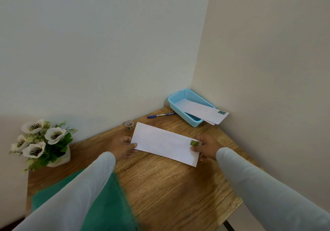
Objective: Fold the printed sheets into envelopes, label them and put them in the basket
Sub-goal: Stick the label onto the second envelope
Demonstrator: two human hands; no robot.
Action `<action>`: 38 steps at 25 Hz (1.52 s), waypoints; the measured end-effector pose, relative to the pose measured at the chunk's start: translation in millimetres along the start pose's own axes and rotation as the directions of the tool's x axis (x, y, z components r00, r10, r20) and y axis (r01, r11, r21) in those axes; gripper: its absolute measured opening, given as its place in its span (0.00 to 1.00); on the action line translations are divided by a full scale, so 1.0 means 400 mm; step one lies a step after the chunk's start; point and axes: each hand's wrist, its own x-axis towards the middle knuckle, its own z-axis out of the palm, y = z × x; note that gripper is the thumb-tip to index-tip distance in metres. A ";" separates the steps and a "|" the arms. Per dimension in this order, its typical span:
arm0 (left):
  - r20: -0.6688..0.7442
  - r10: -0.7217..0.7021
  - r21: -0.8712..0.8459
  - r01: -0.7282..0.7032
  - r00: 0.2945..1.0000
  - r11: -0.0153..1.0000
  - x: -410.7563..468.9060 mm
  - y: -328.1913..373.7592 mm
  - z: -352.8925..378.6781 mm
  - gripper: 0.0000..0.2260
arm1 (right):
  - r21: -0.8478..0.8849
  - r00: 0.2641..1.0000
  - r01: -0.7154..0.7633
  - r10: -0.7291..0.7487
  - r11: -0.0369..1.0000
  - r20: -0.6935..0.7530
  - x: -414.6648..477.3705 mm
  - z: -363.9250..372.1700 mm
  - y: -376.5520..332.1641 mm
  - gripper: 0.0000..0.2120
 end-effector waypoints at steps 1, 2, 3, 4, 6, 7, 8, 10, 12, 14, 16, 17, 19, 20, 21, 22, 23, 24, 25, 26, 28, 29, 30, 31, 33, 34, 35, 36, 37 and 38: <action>-0.010 -0.008 -0.012 0.008 1.000 1.000 0.000 -0.005 0.000 0.06 | 0.023 1.000 0.002 -0.002 1.000 -0.007 -0.002 -0.001 0.004 0.07; -0.017 -0.008 -0.023 0.008 1.000 1.000 0.003 -0.009 -0.001 0.06 | 0.045 1.000 0.007 -0.006 0.999 -0.018 -0.004 -0.003 0.005 0.07; -0.027 -0.005 -0.035 0.004 1.000 0.999 0.006 -0.010 -0.003 0.06 | 0.068 0.999 0.014 -0.012 0.998 -0.031 -0.006 -0.006 0.006 0.07; -0.042 -0.003 -0.050 0.001 0.999 0.999 0.011 -0.010 -0.005 0.06 | 0.090 0.999 0.026 -0.021 0.996 -0.048 -0.009 -0.010 0.005 0.06; -0.081 0.000 -0.078 -0.006 0.997 0.997 0.021 -0.001 -0.007 0.07 | 0.138 0.995 0.062 -0.050 0.988 -0.087 -0.016 -0.022 0.000 0.05; -0.092 0.003 -0.089 -0.012 0.996 0.996 0.026 0.007 -0.005 0.08 | 0.172 0.992 0.080 -0.062 0.982 -0.109 -0.020 -0.031 -0.001 0.05; -0.093 0.009 -0.105 -0.019 0.996 0.994 0.032 0.015 0.000 0.09 | 0.214 0.989 0.098 -0.070 0.972 -0.134 -0.023 -0.040 -0.001 0.06; -0.081 0.027 -0.148 -0.039 0.996 0.988 0.039 0.036 0.015 0.11 | 0.301 0.978 0.134 -0.078 0.944 -0.191 -0.029 -0.059 0.000 0.07; -0.060 0.055 -0.191 -0.065 0.997 0.979 0.046 0.068 0.038 0.10 | 0.380 0.961 0.169 -0.065 0.909 -0.270 -0.031 -0.083 0.002 0.06; -0.025 0.086 -0.262 -0.089 0.996 0.961 0.053 0.113 0.071 0.07 | 0.436 0.935 0.218 -0.058 0.873 -0.350 -0.028 -0.113 0.009 0.07; 0.018 0.127 -0.311 -0.115 0.992 0.943 0.056 0.167 0.111 0.09 | 0.483 0.910 0.262 -0.048 0.835 -0.411 -0.025 -0.145 0.021 0.06; 0.041 0.149 -0.316 -0.128 0.988 0.940 0.058 0.193 0.132 0.11 | 0.501 0.897 0.277 -0.033 0.820 -0.441 -0.024 -0.162 0.028 0.05; 0.089 0.178 -0.306 -0.144 0.980 0.941 0.062 0.242 0.177 0.14 | 0.525 0.864 0.283 0.024 0.803 -0.503 -0.018 -0.195 0.049 0.05; 0.108 0.187 -0.287 -0.150 0.976 0.946 0.063 0.261 0.200 0.15 | 0.539 0.845 0.280 0.062 0.794 -0.530 -0.012 -0.211 0.061 0.05; 0.122 0.196 -0.257 -0.159 0.973 0.953 0.065 0.278 0.223 0.15 | 0.557 0.827 0.274 0.104 0.784 -0.553 -0.006 -0.227 0.072 0.06; 0.136 0.204 -0.226 -0.170 0.970 0.959 0.067 0.292 0.245 0.15 | 0.575 0.809 0.264 0.147 0.774 -0.569 0.001 -0.242 0.082 0.06; 0.154 0.211 -0.205 -0.178 0.965 0.962 0.069 0.303 0.264 0.15 | 0.590 0.793 0.250 0.187 0.768 -0.580 0.009 -0.254 0.090 0.07; 0.182 0.219 -0.193 -0.183 0.959 0.964 0.069 0.310 0.283 0.15 | 0.600 0.779 0.236 0.220 0.764 -0.587 0.016 -0.261 0.098 0.08; 0.214 0.226 -0.177 -0.190 0.950 0.966 0.069 0.317 0.303 0.15 | 0.608 0.767 0.225 0.246 0.761 -0.592 0.023 -0.268 0.105 0.09; 0.245 0.233 -0.157 -0.199 0.941 0.967 0.069 0.320 0.321 0.15 | 0.614 0.760 0.215 0.264 0.759 -0.593 0.031 -0.272 0.113 0.10; 0.286 0.248 -0.120 -0.222 0.926 0.968 0.066 0.317 0.350 0.14 | 0.619 0.754 0.193 0.289 0.761 -0.590 0.047 -0.272 0.121 0.09; 0.301 0.255 -0.107 -0.233 0.919 0.967 0.064 0.315 0.362 0.14 | 0.624 0.753 0.183 0.300 0.760 -0.586 0.054 -0.271 0.121 0.08; 0.317 0.259 -0.096 -0.240 0.912 0.966 0.062 0.313 0.371 0.14 | 0.636 0.752 0.179 0.312 0.751 -0.580 0.061 -0.271 0.118 0.07; 0.333 0.257 -0.086 -0.243 0.907 0.966 0.061 0.310 0.376 0.14 | 0.655 0.749 0.180 0.330 0.733 -0.574 0.065 -0.269 0.112 0.06; 0.352 0.241 -0.072 -0.230 0.905 0.970 0.064 0.303 0.379 0.14 | 0.691 0.733 0.176 0.375 0.702 -0.567 0.076 -0.261 0.101 0.09; 0.355 0.230 -0.069 -0.220 0.906 0.973 0.066 0.299 0.379 0.14 | 0.695 0.723 0.167 0.392 0.700 -0.569 0.079 -0.255 0.096 0.12; 0.355 0.220 -0.063 -0.211 0.909 0.975 0.068 0.294 0.378 0.15 | 0.688 0.719 0.151 0.399 0.710 -0.569 0.083 -0.247 0.094 0.13; 0.354 0.213 -0.052 -0.208 0.911 0.977 0.071 0.289 0.377 0.16 | 0.677 0.722 0.133 0.397 0.724 -0.567 0.087 -0.238 0.092 0.12; 0.355 0.210 -0.039 -0.210 0.911 0.977 0.072 0.284 0.376 0.16 | 0.666 0.731 0.116 0.390 0.737 -0.559 0.091 -0.229 0.092 0.11; 0.356 0.206 -0.028 -0.210 0.911 0.977 0.074 0.279 0.375 0.15 | 0.652 0.741 0.100 0.381 0.752 -0.553 0.095 -0.220 0.091 0.09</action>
